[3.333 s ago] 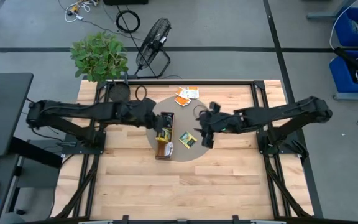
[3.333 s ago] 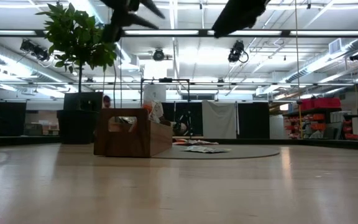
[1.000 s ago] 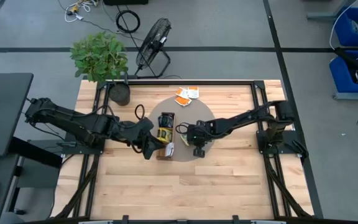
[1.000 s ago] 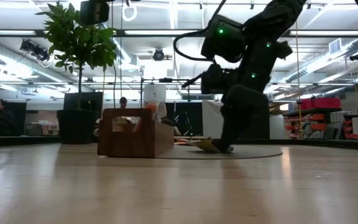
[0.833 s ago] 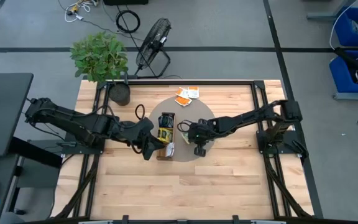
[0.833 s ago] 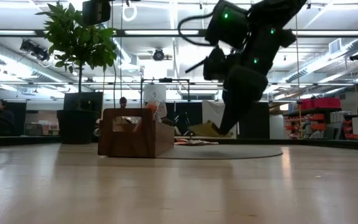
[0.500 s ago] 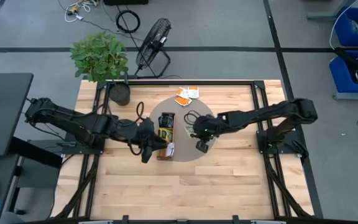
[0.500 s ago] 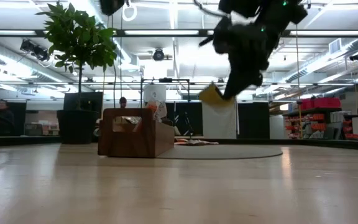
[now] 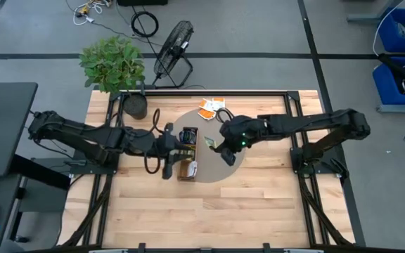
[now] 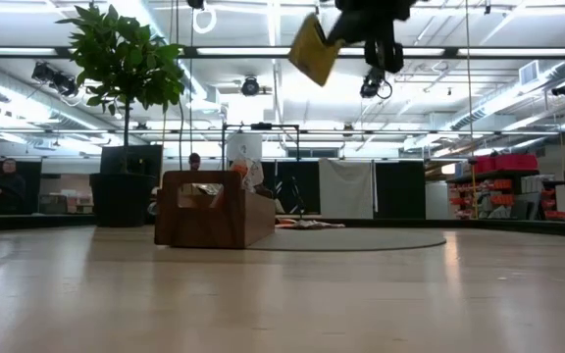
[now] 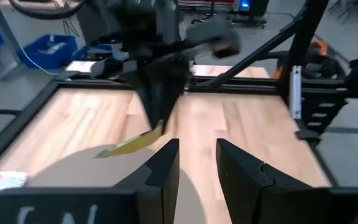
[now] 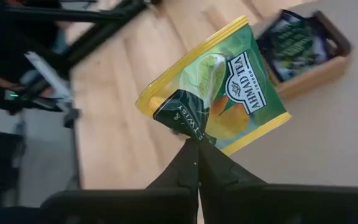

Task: Pick & Place Tea
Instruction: Put the yellow tea bag into the middle section of the wooden organizer

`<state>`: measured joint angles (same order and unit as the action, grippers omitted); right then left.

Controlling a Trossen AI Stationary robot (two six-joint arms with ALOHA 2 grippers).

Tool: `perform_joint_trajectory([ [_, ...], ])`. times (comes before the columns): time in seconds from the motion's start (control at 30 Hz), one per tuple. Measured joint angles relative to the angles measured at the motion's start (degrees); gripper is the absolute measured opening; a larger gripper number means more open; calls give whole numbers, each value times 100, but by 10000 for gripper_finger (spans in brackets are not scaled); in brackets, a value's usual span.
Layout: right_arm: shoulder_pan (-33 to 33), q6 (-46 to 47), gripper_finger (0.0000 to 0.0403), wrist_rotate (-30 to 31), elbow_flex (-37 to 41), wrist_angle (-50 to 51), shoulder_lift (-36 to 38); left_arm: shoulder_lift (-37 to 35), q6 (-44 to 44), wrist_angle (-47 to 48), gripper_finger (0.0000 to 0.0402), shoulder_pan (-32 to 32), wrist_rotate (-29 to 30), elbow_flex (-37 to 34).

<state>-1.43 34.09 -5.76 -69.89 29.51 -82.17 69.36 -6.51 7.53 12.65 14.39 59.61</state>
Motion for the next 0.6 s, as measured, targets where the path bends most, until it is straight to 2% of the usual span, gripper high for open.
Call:
perform_joint_trajectory([
  [0.1, 2, 112, 0, -190, -208, 134, -11, 0, 382, -2, 113, -82, 4, 0],
  [0.2, 12, 219, 0, -419, -342, 181, -13, 0, 769, -2, 132, -163, 9, 0],
  [0.3, 31, 365, 0, -701, -393, 182, -13, 0, 1125, -4, 167, -237, 4, 0],
  [0.47, 31, 601, 0, -825, -397, 180, -15, 84, 1365, -103, 232, -298, 8, 4],
  [0.6, 35, 729, 0, -938, -399, 61, -18, 257, 1496, -158, 260, -295, -188, 16],
])
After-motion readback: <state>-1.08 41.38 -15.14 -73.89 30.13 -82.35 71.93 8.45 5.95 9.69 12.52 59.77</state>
